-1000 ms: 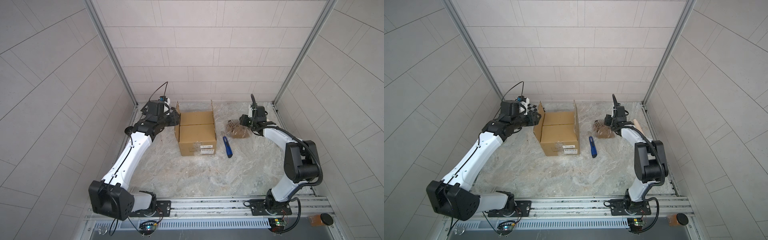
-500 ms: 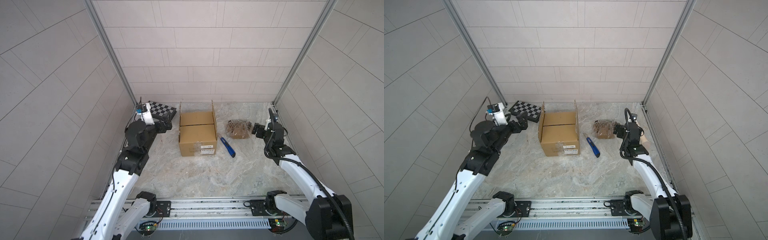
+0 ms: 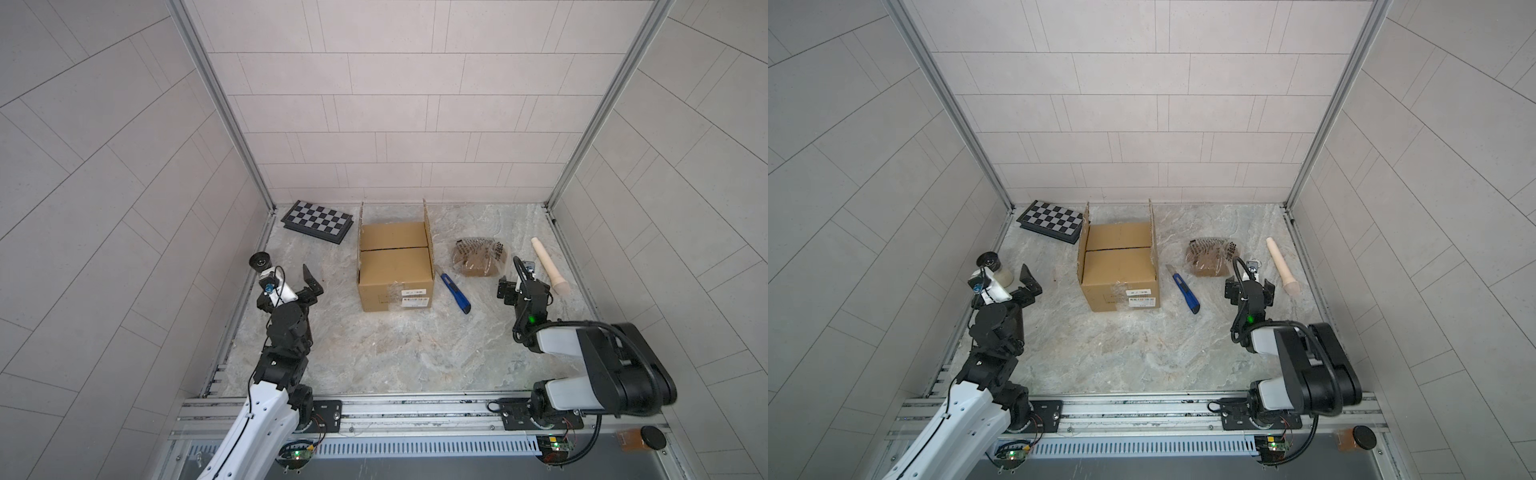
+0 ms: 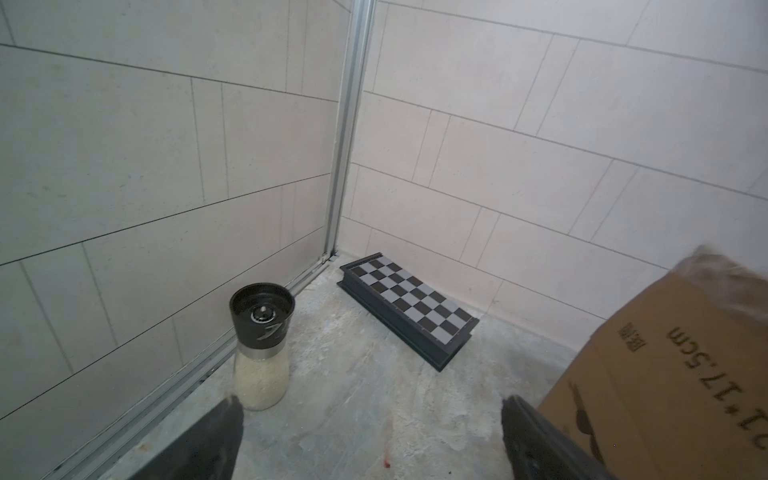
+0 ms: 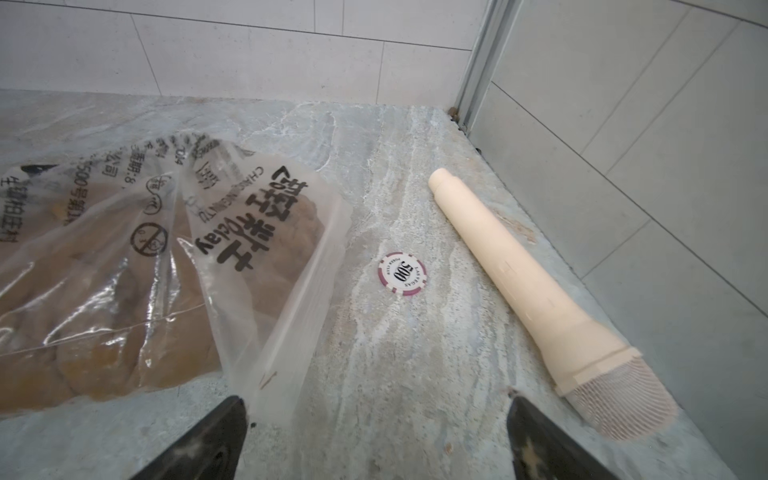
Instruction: Unpack the express box
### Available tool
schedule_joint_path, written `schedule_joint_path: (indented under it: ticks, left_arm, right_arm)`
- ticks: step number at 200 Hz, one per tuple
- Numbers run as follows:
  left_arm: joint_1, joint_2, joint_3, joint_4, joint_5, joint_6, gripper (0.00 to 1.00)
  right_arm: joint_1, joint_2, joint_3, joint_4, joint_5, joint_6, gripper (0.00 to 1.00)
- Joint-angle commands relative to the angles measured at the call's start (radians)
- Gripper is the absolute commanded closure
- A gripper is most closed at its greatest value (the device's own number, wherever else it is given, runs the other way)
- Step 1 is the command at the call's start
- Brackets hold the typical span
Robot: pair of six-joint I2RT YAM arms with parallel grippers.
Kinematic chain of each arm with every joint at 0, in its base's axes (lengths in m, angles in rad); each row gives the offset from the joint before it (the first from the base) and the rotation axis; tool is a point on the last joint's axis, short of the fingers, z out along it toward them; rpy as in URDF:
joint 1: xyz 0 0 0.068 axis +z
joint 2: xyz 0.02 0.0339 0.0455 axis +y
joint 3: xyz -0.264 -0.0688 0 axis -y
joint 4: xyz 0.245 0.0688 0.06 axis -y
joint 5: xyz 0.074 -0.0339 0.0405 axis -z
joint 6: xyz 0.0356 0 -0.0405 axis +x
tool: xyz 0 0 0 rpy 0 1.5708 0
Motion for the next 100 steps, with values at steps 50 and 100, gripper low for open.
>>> schedule_joint_path:
  ticks: [50,100]
  left_arm:
    - [-0.005,0.307,-0.114,0.397,-0.174,0.046,0.00]
    - [0.005,0.573,-0.150,0.692,-0.127,0.153,0.00]
  right_arm:
    - [0.013,0.064,0.069,0.087,-0.085,-0.093,0.01]
    - [0.013,0.062,0.119,-0.008,-0.069,-0.086,0.01]
